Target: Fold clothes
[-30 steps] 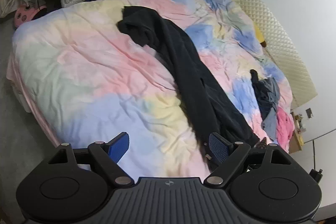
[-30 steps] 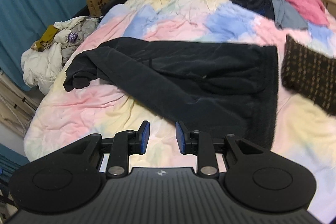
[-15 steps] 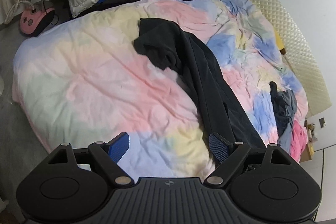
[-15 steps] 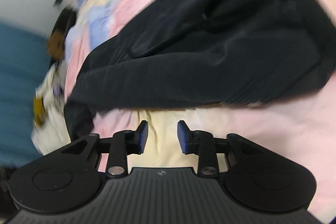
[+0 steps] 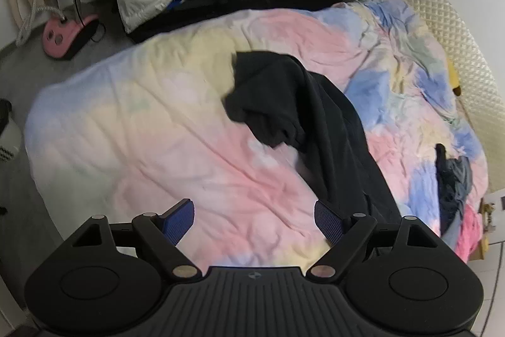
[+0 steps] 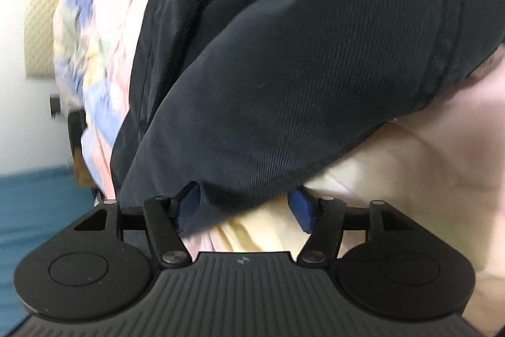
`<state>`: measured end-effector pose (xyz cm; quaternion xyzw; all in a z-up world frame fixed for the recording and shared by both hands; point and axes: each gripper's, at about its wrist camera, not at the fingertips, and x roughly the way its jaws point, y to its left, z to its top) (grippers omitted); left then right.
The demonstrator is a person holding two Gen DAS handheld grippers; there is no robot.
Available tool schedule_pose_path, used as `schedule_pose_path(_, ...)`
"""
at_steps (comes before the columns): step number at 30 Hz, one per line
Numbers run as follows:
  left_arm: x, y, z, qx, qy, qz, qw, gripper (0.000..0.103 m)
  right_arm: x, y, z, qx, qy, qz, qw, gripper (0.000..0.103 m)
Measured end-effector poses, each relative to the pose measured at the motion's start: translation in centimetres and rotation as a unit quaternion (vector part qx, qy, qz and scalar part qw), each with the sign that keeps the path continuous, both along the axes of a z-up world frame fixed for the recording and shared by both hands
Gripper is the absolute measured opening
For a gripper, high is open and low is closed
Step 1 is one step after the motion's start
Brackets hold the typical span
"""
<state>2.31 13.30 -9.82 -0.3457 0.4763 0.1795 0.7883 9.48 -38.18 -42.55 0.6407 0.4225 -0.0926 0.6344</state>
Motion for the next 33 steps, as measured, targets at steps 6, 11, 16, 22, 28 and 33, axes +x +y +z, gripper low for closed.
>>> schedule_pose_path(6,2.6,3.5,-0.4,-0.003,-0.007,-0.015,0.9999,0.085,-1.0,1.2,1.1,-0.052,0.009,-0.024,0.998,0.025)
schedule_pose_path(11,5.8,5.8,-1.6,-0.030,-0.016,-0.050,0.9981,0.085,-2.8,2.3,5.0,-0.097,0.001,-0.012,0.995,0.008)
schedule_pose_path(16,8.2,7.7,-2.6,-0.052,-0.027,-0.085,0.9946,0.085,-5.5,3.6,9.9,-0.131,-0.006,-0.007,0.991,0.007)
schedule_pose_path(22,9.1,9.4,-3.9,-0.072,-0.020,-0.100,0.9921,0.085,-9.1,4.9,11.7,-0.155,0.020,-0.003,0.988,0.006)
schedule_pose_path(28,7.8,9.7,-4.1,-0.060,-0.004,-0.101,0.9931,0.085,-11.1,5.2,10.5,-0.165,0.057,0.020,0.984,0.005)
schedule_pose_path(33,6.8,8.6,-4.2,-0.043,0.011,-0.074,0.9963,0.085,-10.5,5.3,6.8,-0.160,0.086,0.059,0.982,0.008)
